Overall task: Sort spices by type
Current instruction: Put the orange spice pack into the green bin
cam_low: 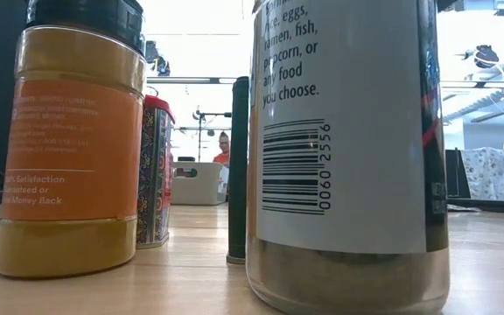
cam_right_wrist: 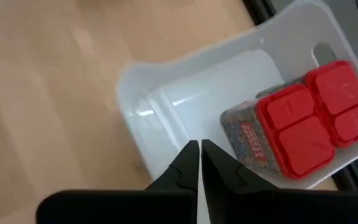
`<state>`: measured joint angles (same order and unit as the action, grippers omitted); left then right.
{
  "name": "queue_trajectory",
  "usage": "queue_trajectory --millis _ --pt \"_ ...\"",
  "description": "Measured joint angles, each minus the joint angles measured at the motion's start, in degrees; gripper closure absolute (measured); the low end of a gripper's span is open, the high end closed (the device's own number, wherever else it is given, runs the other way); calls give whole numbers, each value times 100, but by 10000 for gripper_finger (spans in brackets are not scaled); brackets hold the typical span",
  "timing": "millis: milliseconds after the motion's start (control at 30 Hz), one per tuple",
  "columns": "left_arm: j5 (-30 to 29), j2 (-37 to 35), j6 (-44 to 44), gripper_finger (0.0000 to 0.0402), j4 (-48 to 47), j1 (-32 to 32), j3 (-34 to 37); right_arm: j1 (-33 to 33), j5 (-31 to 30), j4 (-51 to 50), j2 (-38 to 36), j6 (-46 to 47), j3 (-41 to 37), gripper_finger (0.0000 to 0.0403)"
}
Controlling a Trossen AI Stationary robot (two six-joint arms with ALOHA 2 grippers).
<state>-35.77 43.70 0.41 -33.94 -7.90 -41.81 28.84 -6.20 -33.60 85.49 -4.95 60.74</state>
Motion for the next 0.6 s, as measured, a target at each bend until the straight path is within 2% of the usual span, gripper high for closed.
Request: queue_trajectory --millis 200,600 --pt "0 0 -1 400 11 0 1 -537 -7 -642 -433 692 165 403" --pt "2 0 -7 400 59 0 1 -1432 32 -2399 -752 3172 164 403"
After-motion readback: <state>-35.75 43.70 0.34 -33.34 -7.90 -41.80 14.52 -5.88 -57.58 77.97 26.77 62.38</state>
